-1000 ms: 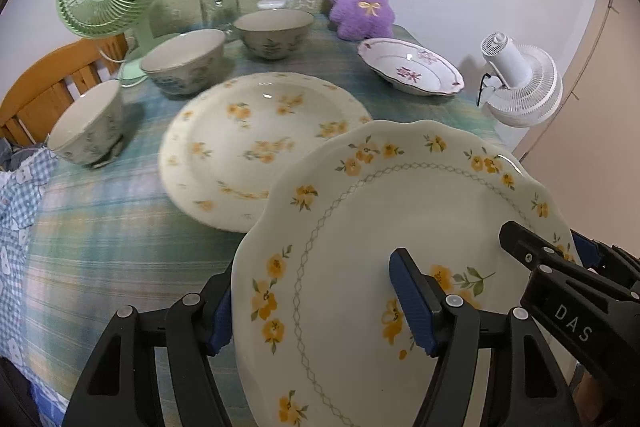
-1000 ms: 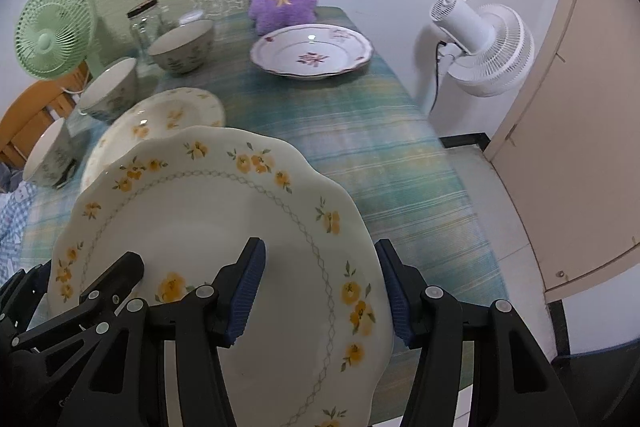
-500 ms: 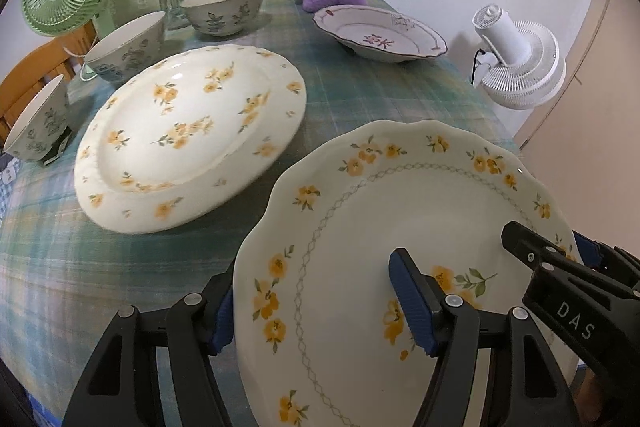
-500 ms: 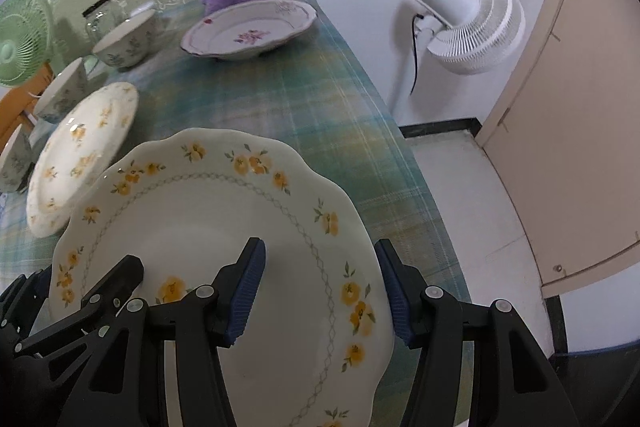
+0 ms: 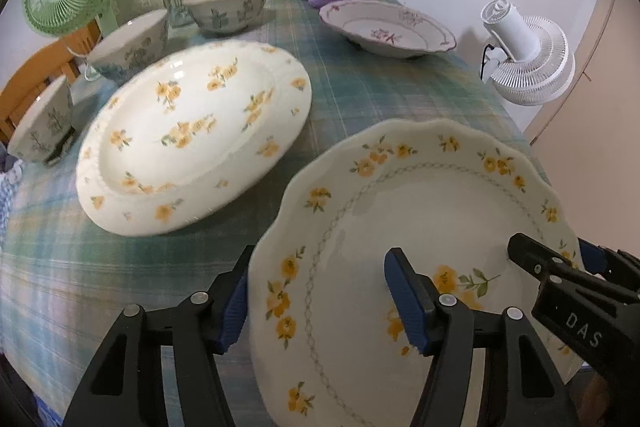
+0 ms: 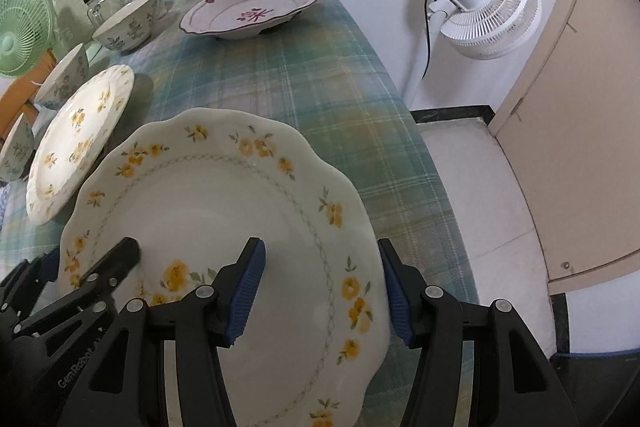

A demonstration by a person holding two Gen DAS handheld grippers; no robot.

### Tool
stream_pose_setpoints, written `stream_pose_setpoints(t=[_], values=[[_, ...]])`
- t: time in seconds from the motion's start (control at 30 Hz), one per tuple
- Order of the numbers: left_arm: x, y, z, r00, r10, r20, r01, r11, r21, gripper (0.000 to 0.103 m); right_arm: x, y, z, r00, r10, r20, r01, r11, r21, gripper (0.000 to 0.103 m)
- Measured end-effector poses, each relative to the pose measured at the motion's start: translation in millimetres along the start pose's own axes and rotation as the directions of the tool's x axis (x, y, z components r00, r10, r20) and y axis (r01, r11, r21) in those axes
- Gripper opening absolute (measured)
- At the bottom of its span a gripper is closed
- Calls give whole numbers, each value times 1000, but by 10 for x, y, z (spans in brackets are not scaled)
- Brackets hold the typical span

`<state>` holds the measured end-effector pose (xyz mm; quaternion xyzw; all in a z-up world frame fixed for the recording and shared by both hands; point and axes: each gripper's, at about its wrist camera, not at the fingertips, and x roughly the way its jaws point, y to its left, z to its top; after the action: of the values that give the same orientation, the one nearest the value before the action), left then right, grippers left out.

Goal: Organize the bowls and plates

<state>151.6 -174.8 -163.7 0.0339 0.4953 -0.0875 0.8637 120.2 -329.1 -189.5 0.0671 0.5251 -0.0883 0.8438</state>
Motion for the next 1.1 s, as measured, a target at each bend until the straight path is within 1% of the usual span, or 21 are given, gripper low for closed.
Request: stream_pose_setpoints(t=[0.03, 0.07, 0.13, 0.23, 0.33, 0.5, 0.6, 0.63, 0.7, 0.83, 1.1], values=[[-24, 4, 11, 1000, -2, 1, 2, 1000, -4, 65, -25, -8, 12, 1000, -4, 3, 4, 1000, 0, 63], [-52, 17, 25, 1000, -6, -4, 6, 1000, -12, 65, -54, -21, 23, 1000, -4, 9, 4, 1000, -1, 68], [-116, 49, 52, 1000, -8, -11, 7, 1000, -27, 66, -146, -28, 58, 1000, -9, 28, 9, 1000, -2, 73], [-231, 101, 91, 1000, 13, -3, -13, 999, -41, 66, -325, -16, 130, 998, 1, 58, 0, 1000, -8, 74], [-424, 170, 161, 999, 26, 23, -25, 999, -46, 66, -463, 47, 206, 997, 40, 64, -38, 999, -23, 74], [-675, 294, 297, 995, 43, 85, -41, 999, -31, 66, -692, 309, 336, 991, 90, 96, -85, 995, -59, 74], [-775, 421, 371, 993, 46, 112, -43, 999, -33, 66, -796, 514, 415, 988, 96, 120, -86, 992, -90, 74], [-791, 477, 397, 993, 41, 114, -37, 999, -40, 64, -823, 600, 446, 987, 92, 129, -79, 992, -102, 74], [-793, 595, 449, 993, 36, 115, -30, 998, -53, 64, -839, 721, 492, 988, 81, 135, -66, 991, -117, 74], [-776, 824, 560, 991, 28, 130, -23, 999, -45, 64, -856, 959, 593, 987, 78, 141, -61, 991, -115, 74], [-532, 1273, 810, 990, 58, 125, -53, 997, -50, 64, -678, 1417, 807, 987, 87, 135, -74, 993, -97, 74]])
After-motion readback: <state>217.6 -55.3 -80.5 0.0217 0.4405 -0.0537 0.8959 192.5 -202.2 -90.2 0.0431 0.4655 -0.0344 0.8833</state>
